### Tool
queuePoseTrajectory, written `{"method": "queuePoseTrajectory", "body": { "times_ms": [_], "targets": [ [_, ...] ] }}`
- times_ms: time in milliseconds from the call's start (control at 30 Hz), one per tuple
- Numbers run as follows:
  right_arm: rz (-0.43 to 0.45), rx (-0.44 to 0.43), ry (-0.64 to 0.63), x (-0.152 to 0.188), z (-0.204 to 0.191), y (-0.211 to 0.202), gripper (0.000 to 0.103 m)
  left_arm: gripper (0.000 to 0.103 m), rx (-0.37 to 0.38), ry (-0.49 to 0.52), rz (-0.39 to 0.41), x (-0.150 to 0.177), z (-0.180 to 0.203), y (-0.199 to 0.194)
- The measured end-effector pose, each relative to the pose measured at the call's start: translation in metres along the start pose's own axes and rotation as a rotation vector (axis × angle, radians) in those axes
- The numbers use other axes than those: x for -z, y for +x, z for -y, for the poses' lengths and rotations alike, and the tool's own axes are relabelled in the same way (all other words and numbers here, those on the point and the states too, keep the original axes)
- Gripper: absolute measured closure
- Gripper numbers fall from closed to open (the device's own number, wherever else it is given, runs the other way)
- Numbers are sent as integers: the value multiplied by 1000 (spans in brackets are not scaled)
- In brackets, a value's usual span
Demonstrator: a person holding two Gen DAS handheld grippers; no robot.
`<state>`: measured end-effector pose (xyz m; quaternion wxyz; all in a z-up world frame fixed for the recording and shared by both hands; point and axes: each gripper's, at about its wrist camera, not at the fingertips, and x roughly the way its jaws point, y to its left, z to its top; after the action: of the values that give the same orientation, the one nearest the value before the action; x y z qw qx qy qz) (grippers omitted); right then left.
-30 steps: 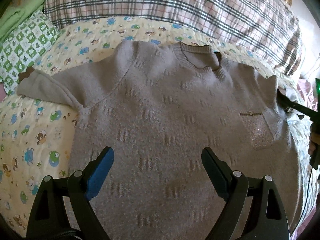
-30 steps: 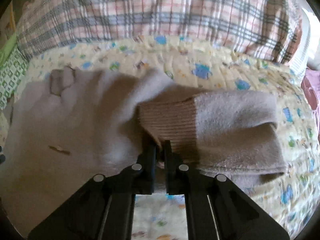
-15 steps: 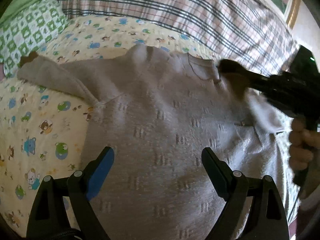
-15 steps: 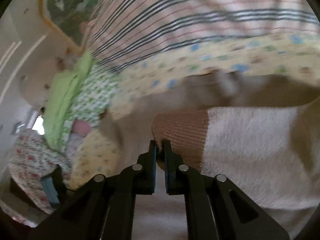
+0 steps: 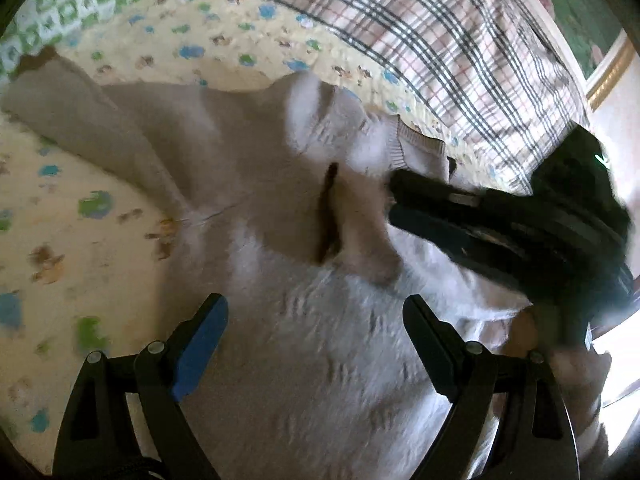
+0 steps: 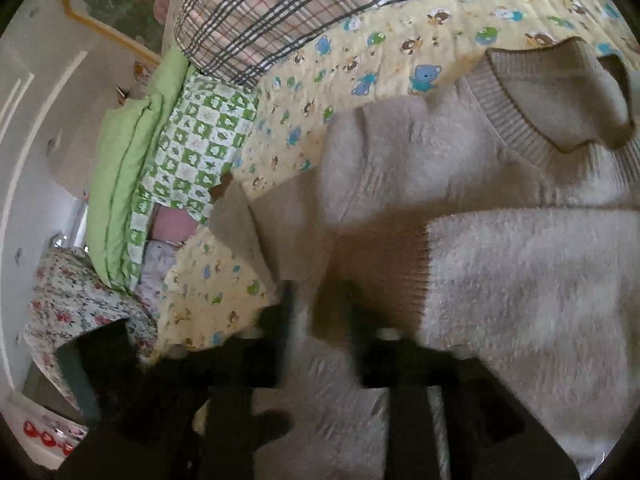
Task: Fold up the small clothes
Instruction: 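Grasp the hem with the left gripper while the right gripper holds the hem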
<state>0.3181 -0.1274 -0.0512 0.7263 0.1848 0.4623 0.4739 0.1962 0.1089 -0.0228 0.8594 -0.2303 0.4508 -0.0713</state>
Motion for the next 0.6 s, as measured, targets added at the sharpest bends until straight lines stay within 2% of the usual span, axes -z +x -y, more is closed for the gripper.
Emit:
{"method": "queuePoseTrajectory", "body": {
  "times_ms": [33,100,233,300,367,400,433,467,533,600],
  "targets": [
    [31,-6,-10,3,-2,-13,55,13,11,-16,-18,-5,0,10],
    [77,15,-13,11,-1,-39,55,13,35,-39,-39,-13,1,27],
    [181,43,26,35,12,-96,55,13,38,-33,-24,-30,16,47],
    [227,64,48,48,18,-120,55,21,60,-18,-22,-37,26,54],
    [270,72,87,61,28,-143,55,44,76,17,-34,-40,38,63],
    [285,78,101,64,30,-150,55,53,67,47,-34,-41,45,69],
    [305,91,120,68,35,-159,55,81,64,68,-37,-41,49,73],
    [317,95,134,71,38,-165,55,98,68,87,-44,-40,51,75],
    [337,110,154,76,47,-178,55,99,64,123,-11,-38,59,64],
    [356,135,163,81,57,-191,55,99,73,162,68,-37,64,36]
  ]
}}
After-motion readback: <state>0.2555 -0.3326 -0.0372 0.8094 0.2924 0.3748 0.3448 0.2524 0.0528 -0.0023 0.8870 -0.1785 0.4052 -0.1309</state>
